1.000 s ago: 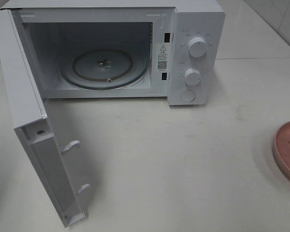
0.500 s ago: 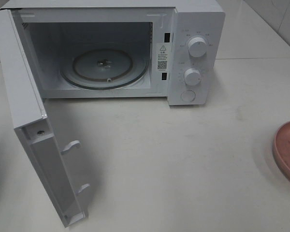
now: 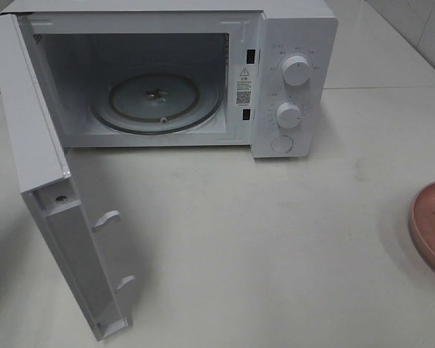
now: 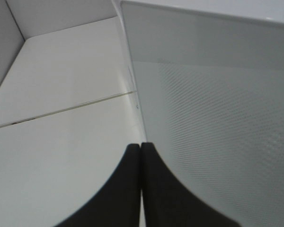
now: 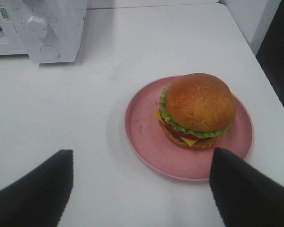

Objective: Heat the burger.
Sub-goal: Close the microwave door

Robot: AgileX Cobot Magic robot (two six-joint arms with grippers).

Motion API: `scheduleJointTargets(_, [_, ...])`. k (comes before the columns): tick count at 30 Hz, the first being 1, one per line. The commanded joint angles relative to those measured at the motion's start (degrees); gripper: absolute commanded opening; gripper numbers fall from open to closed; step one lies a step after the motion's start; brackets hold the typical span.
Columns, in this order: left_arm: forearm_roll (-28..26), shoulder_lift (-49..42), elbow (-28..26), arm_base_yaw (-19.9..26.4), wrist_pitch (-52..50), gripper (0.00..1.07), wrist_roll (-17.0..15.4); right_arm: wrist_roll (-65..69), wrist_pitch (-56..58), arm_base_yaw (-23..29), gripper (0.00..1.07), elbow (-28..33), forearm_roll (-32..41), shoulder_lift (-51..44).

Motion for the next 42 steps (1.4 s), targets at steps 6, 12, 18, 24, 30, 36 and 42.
scheduleJointTargets(6, [6.53, 8.37, 0.06, -0.17, -13.06, 0.00, -6.30, -0.46, -0.46, -0.29, 0.75, 0.00, 0.06, -1.55])
scheduleJointTargets(12, [7.45, 11.86, -0.46, -3.72, -16.79, 0.00, -6.30, -0.46, -0.46, -0.29, 0.75, 0.00, 0.06, -1.55])
scheduleJointTargets(18, [5.16, 15.41, -2.69, -11.69, -16.84, 0.00, -5.67, -0.46, -0.46, -0.29, 0.75, 0.00, 0.06, -1.55])
scheduleJointTargets(24, [2.06, 18.16, -4.87, -16.56, -16.90, 0.00, -5.67, -0.46, -0.46, -0.29, 0.75, 0.00, 0.06, -1.55])
scheduleJointTargets(30, [-2.92, 20.11, -8.02, -22.06, -16.62, 0.00, -5.44, -0.46, -0.46, -0.29, 0.75, 0.00, 0.06, -1.55])
scheduleJointTargets(36, [-8.48, 21.14, -10.89, -26.59, -15.81, 0.00, -4.07, -0.46, -0.46, -0.29, 0.75, 0.00, 0.06, -1.55])
scheduleJointTargets(42, [-16.84, 23.15, -15.70, -32.26, -10.77, 0.00, 0.86, -0.46, -0.46, -0.29, 0.75, 0.00, 0.06, -1.55])
